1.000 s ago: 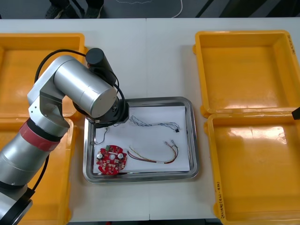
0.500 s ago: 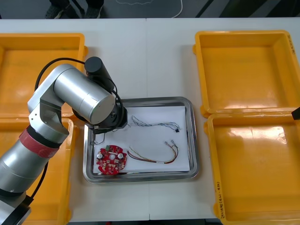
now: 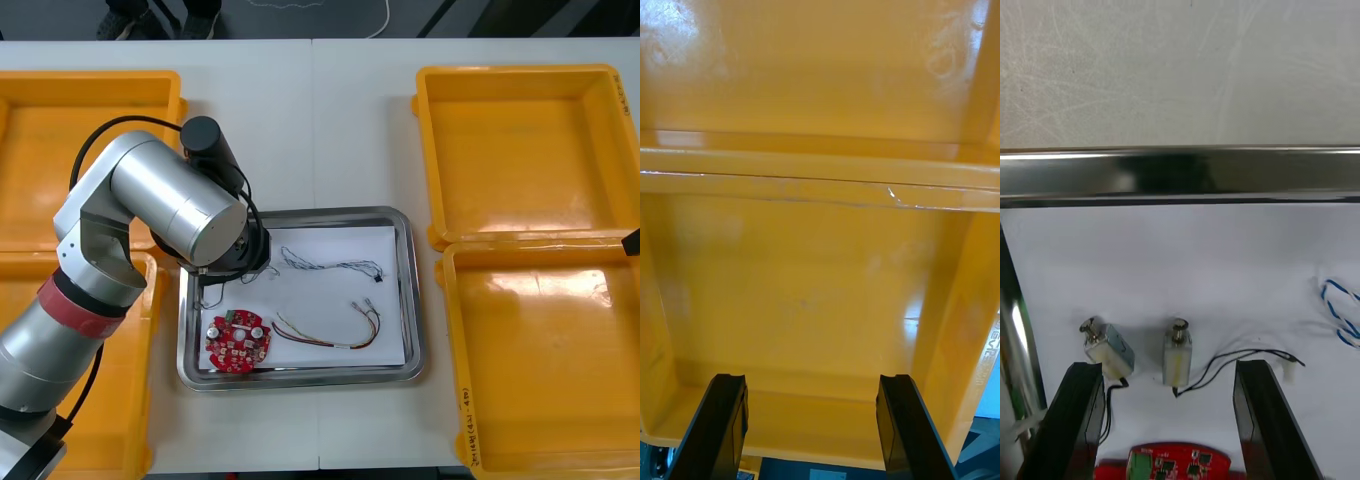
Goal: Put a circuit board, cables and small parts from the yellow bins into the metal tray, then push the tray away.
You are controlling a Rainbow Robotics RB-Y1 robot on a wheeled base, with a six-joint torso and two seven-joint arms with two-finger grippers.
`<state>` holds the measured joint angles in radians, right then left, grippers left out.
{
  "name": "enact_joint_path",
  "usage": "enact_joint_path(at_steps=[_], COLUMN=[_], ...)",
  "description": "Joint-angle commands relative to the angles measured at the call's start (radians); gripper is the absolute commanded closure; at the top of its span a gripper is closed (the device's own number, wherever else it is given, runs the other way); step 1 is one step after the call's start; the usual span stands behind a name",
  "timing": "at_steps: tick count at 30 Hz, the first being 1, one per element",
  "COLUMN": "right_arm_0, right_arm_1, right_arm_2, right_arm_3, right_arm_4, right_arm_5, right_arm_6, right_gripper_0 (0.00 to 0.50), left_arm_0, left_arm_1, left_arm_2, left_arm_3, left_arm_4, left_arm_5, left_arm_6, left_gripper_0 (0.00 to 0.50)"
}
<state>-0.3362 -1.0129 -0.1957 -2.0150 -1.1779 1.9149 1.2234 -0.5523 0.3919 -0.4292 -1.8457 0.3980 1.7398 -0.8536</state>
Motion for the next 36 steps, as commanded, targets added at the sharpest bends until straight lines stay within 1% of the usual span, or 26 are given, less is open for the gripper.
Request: enact_joint_path(at_steps=[1,6,11,16,22,24,28,31,36], right_arm_0=[0.009,0.009,0.009,0.009,0.009,0.009,0.009,0.009,0.009], right_arm_1=[-0.046,-0.047,-0.047,-0.05,-0.05,-0.052,-0.056,-0.058,-0.058], right_arm_2=[-0.036,-0.036,-0.036,-0.036,-0.036,-0.036,-0.036,-0.036,-0.036], right_arm_3=[-0.004,-0.005,-0.004,-0.005,-0.005,-0.004,-0.005,-0.005,-0.005], right_arm_4=[-0.009,-0.012,-0.017,-0.02,-0.025,-0.028,-0.032,-0.037,-0.042], right_arm_5=[0.005,0.005,0.005,0.005,0.005,0.005,0.005,0.005,0.005], right_arm_6=[-0.025,-0.025,-0.024,-0.025,-0.022,-0.021,-0.021,-0.019,-0.019], right_gripper_0=[0.0,0.0,0.0,0.0,0.0,0.0,0.0,0.0,0.0], left_arm_0=[0.008,0.008,0.006,0.002,-0.055,-0.067,-0.067,-0.067,-0.067], left_arm_1=[-0.024,-0.024,-0.021,-0.01,0.061,0.093,0.128,0.18,0.259], left_arm_2=[0.038,0.073,0.129,0.195,0.259,0.293,0.363,0.417,0.463], left_arm_3=[-0.113,-0.191,-0.302,-0.365,-0.376,-0.376,-0.372,-0.359,-0.328], left_arm_4=[-0.01,-0.01,-0.004,0.022,0.116,0.159,0.211,0.257,0.309], left_arm_5=[0.06,0.115,0.178,0.18,0.18,0.18,0.18,0.18,0.18], left_arm_6=[-0.084,-0.087,-0.093,-0.102,-0.108,-0.107,-0.114,-0.125,-0.137], left_gripper_0=[0.0,0.0,0.0,0.0,0.0,0.0,0.0,0.0,0.0])
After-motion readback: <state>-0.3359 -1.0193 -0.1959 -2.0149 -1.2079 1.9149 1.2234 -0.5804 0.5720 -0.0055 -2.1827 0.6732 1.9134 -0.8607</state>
